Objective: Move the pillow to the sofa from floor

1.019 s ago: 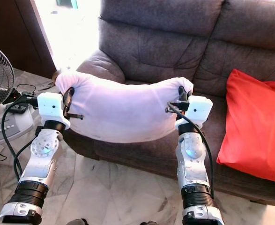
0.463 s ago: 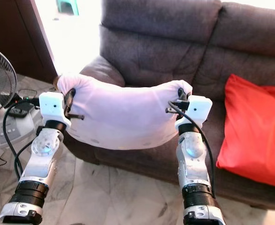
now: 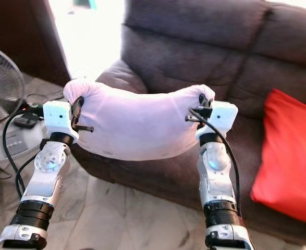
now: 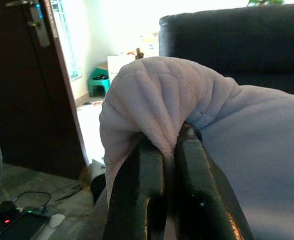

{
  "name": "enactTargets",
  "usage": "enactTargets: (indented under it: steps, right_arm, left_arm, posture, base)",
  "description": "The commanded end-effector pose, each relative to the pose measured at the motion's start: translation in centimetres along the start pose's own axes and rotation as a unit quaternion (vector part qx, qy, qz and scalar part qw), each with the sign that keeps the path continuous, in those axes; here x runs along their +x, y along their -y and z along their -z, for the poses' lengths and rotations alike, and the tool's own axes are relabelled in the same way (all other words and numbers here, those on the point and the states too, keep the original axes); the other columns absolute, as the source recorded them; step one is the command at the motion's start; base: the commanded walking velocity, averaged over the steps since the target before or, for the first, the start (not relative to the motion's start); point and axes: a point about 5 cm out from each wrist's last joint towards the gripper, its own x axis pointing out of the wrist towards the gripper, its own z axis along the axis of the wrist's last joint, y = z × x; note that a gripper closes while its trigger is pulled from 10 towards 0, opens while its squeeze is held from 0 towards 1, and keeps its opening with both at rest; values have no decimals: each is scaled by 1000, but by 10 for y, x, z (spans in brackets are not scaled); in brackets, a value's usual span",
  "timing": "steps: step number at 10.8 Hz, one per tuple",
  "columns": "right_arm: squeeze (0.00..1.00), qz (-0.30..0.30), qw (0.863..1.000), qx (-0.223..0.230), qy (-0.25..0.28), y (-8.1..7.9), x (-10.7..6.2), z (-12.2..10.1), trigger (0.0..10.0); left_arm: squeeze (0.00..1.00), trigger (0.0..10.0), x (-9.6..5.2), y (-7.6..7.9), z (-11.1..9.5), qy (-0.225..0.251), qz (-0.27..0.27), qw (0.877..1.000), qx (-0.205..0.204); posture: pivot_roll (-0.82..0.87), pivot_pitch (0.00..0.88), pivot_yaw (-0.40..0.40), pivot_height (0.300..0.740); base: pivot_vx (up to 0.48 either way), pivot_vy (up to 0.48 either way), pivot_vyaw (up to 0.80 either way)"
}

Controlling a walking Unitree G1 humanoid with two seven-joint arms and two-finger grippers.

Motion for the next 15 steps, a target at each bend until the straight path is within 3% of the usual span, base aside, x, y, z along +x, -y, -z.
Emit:
enactTargets:
  steps: [1, 2, 15]
  right_arm:
    - [0, 14, 999, 0, 31, 8, 4, -15, 10000]
    - [0, 8, 999, 4, 32, 6, 5, -16, 10000]
    - [0, 1, 1000, 14, 26, 1, 4, -15, 10000]
  left_arm:
    - [0, 10000, 6, 1, -17, 36, 5, 999, 1]
    - [0, 10000, 6, 1, -17, 34, 5, 999, 1]
    - [0, 10000, 7, 4, -17, 29, 7, 1000, -4]
  posture:
    - [84, 73, -63, 740]
    - [84, 74, -63, 740]
    - [84, 74, -72, 740]
  base:
    - [281, 0, -738]
    - [285, 0, -800]
    - [286, 0, 0]
